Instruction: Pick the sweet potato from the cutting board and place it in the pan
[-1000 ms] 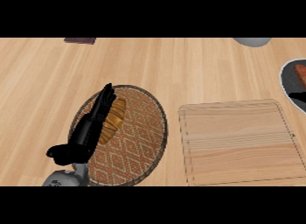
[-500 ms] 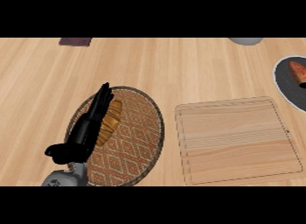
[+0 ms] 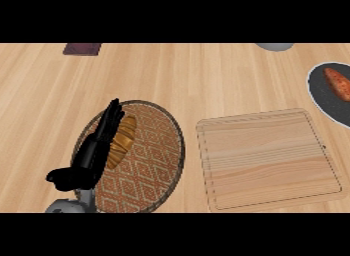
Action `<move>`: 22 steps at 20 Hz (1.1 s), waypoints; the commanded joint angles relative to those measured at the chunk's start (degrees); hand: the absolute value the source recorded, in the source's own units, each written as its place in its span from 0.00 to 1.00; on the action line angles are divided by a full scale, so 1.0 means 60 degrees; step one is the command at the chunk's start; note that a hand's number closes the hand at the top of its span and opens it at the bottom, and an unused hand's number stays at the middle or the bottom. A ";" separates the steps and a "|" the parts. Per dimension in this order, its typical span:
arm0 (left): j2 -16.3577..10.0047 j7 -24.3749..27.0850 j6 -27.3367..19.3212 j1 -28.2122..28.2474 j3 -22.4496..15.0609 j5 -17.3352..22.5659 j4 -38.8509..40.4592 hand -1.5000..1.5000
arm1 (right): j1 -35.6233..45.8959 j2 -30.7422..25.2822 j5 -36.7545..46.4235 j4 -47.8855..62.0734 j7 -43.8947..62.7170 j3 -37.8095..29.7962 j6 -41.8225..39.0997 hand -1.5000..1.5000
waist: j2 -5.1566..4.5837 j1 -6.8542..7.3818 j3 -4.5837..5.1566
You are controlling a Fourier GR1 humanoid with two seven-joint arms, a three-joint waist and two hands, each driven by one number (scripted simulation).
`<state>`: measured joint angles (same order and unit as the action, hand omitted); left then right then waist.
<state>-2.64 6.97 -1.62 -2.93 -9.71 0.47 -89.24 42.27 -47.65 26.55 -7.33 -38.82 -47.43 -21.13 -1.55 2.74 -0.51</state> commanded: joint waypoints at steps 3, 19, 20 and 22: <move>-0.0145 -0.0140 -0.0054 -0.0065 0.0218 -0.0029 0.0036 0.50 | -0.1146 -0.0424 -0.0051 -0.0125 -0.1194 0.0116 -0.1957 0.00 | 0.0067 -0.0135 0.0010; 0.0151 -0.0262 -0.0235 0.0058 -0.0046 -0.0212 -0.0166 0.50 | -0.2336 -0.0153 -0.0006 -0.0796 -0.2419 0.0736 -0.1683 0.00 | 0.0120 -0.0158 0.0009; -0.0196 -0.0292 0.0115 0.0254 0.0163 0.0080 -0.0501 0.50 | -0.2285 -0.0423 -0.0099 -0.0692 -0.2210 0.0660 -0.1936 0.00 | 0.0116 -0.0070 -0.0001; -0.0033 -0.0146 0.0078 0.0104 -0.0010 -0.0090 -0.0159 0.50 | -0.1987 -0.0220 -0.0065 -0.0739 -0.1948 0.0825 -0.1715 0.00 | 0.0129 -0.0137 0.0024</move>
<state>-2.70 5.46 -1.72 -2.88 -9.26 0.23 -90.39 30.55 -49.55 26.18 -12.07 -45.02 -43.28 -25.58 -0.88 1.98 -0.45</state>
